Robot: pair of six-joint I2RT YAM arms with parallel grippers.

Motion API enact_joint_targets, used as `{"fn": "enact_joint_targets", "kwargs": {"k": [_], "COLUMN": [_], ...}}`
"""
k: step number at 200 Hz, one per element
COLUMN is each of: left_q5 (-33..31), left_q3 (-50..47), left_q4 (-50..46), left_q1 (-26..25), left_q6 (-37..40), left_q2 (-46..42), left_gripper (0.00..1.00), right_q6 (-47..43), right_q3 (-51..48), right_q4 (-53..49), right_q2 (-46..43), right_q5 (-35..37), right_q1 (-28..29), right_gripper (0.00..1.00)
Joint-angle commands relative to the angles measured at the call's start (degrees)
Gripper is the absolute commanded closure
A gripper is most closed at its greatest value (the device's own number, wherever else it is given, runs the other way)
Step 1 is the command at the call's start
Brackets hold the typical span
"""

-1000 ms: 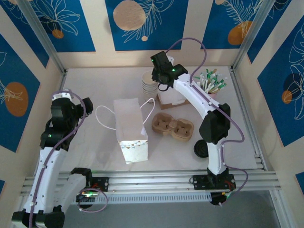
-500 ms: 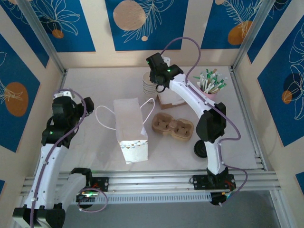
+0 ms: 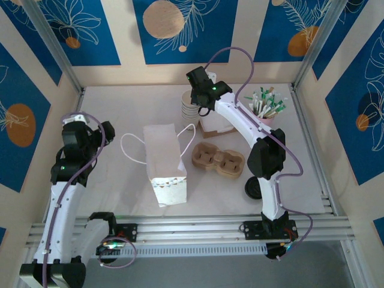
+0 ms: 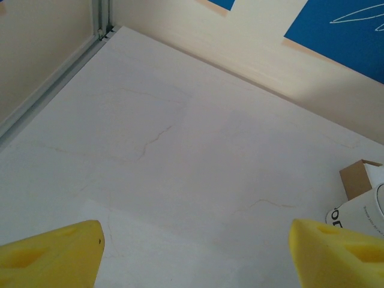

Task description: Pack the takeout coffee

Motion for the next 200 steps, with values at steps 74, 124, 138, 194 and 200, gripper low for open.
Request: {"fn": "enact_joint_targets", "kwargs": {"k": [74, 124, 138, 194, 200], "left_q5": [2.8, 2.8, 2.4, 3.0, 2.8], "left_q3": [-1.1, -1.4, -1.7, -1.8, -1.7], "left_q4": [1.2, 1.0, 1.2, 1.7, 1.5], "left_q1": [0.7, 0.7, 0.7, 0.7, 0.7], "left_q6": [0.9, 1.2, 1.2, 1.8, 2.0], "left_q2": [-1.0, -1.7, -1.9, -2.5, -2.5], "left_gripper": [0.2, 0.19, 0.19, 0.16, 0.15], "right_q6": [-0.1, -1.9, -2.5, -5.3, -5.5], "right_q3": [4.5, 8.4, 10.6, 14.8, 14.0], "right_q4": [-0.7, -1.4, -1.7, -2.5, -2.8], "right_q2": [-0.3, -1.9, -2.3, -8.4, -10.0], "right_q5": [-0.5, -2.0, -3.1, -7.8, -7.6], "right_q1": [-0.4, -1.0, -1.4, -1.6, -1.5], "right_gripper": [1.0, 1.0, 1.0, 1.0, 1.0]}}
